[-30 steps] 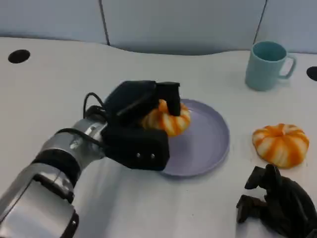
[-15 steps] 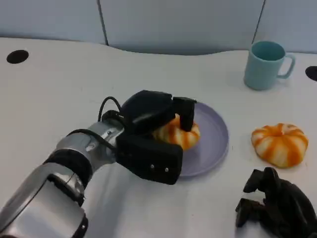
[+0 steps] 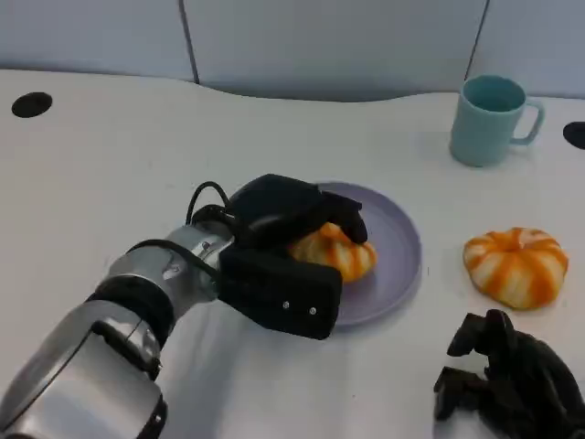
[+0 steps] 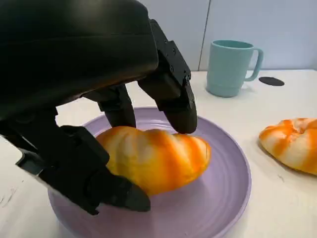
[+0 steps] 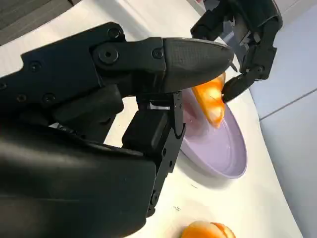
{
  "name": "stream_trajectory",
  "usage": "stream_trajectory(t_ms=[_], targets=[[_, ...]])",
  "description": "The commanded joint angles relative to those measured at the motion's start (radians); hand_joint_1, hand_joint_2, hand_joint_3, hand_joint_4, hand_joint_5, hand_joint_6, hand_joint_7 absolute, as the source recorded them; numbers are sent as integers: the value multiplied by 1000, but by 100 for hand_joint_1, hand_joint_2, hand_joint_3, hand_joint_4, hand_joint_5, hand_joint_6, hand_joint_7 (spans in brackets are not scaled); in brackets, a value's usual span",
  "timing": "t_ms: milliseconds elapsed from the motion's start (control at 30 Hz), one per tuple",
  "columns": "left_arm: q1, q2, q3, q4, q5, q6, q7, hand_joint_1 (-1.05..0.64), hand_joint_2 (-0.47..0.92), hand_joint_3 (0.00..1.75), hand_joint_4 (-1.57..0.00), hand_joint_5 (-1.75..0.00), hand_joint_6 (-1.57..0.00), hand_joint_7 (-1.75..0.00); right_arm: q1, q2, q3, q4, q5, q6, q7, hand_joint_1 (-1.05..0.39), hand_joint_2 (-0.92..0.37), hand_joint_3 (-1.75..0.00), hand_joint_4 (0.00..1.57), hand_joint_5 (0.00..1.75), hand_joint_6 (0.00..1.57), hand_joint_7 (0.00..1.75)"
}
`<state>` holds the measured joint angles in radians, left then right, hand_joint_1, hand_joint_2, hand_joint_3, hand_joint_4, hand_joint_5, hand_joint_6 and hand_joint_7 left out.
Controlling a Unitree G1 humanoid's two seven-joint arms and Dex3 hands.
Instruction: Grasp the bread from the table and place it into the plate.
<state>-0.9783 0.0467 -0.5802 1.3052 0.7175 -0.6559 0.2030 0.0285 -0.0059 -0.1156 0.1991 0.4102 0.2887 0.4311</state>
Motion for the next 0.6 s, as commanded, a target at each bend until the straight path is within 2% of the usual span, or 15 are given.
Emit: stream_trajectory(t_ms=[33, 233, 433, 600], targets=[[-25, 13, -8, 0, 6, 22, -46, -33, 92, 10, -30, -60, -49, -8, 44, -2, 5, -21, -8, 13, -21, -46, -92, -41, 121, 121, 109, 115], [-43, 12, -42, -4, 40, 81, -61, -51, 92, 12, -3, -41, -30, 0, 51, -1, 9, -41, 1, 34, -35, -45, -92, -40, 121, 120, 109, 114], [-44, 11, -54, -5, 52, 101, -54, -59, 92, 16, 0, -29, -25, 0, 47, -3, 10, -36, -2, 34, -34, -45, -92, -41, 121, 120, 109, 114], [-42, 38, -33, -10, 26, 80, -91, -66, 92, 19, 0, -22, -20, 0, 26, 0, 10, -13, -8, 28, -39, -46, -92, -39, 122, 119, 110, 114]])
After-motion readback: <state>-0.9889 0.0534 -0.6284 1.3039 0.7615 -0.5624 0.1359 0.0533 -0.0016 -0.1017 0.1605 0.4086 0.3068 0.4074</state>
